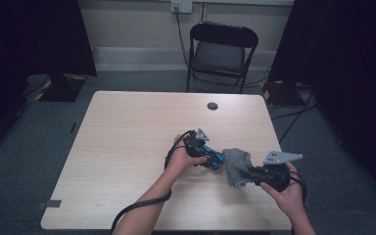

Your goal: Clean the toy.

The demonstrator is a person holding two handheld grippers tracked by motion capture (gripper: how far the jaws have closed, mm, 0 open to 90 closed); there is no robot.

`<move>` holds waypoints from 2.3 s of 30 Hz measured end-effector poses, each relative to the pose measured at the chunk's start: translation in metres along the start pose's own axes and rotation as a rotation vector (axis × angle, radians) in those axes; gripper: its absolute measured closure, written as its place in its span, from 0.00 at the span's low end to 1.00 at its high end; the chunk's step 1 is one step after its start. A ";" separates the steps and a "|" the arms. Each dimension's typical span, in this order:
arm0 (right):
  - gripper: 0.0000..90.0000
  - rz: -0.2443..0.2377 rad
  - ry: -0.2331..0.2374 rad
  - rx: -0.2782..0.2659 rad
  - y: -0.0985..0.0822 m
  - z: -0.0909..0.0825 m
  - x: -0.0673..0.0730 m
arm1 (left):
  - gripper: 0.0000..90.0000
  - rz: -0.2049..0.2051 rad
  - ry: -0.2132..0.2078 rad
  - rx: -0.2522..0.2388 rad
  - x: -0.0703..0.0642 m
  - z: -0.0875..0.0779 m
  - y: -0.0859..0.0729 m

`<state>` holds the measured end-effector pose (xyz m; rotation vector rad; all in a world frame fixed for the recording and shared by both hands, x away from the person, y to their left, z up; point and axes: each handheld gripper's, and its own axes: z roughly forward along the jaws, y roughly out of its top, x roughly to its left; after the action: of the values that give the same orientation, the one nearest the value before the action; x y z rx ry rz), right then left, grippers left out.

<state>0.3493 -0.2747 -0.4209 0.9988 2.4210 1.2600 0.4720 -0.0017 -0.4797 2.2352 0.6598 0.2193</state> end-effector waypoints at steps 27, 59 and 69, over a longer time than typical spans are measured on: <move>0.84 0.010 -0.050 0.125 -0.028 0.056 -0.021 | 0.12 0.001 -0.002 0.003 0.000 0.000 0.000; 0.85 -0.098 0.106 0.187 -0.023 0.067 0.017 | 0.12 0.001 -0.002 -0.003 0.000 0.000 -0.001; 0.85 -0.129 0.174 0.206 -0.022 0.070 0.032 | 0.12 -0.001 -0.004 -0.005 0.001 0.000 -0.001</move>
<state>0.3492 -0.2178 -0.4774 0.7947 2.7453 1.1146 0.4726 -0.0005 -0.4803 2.2304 0.6571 0.2156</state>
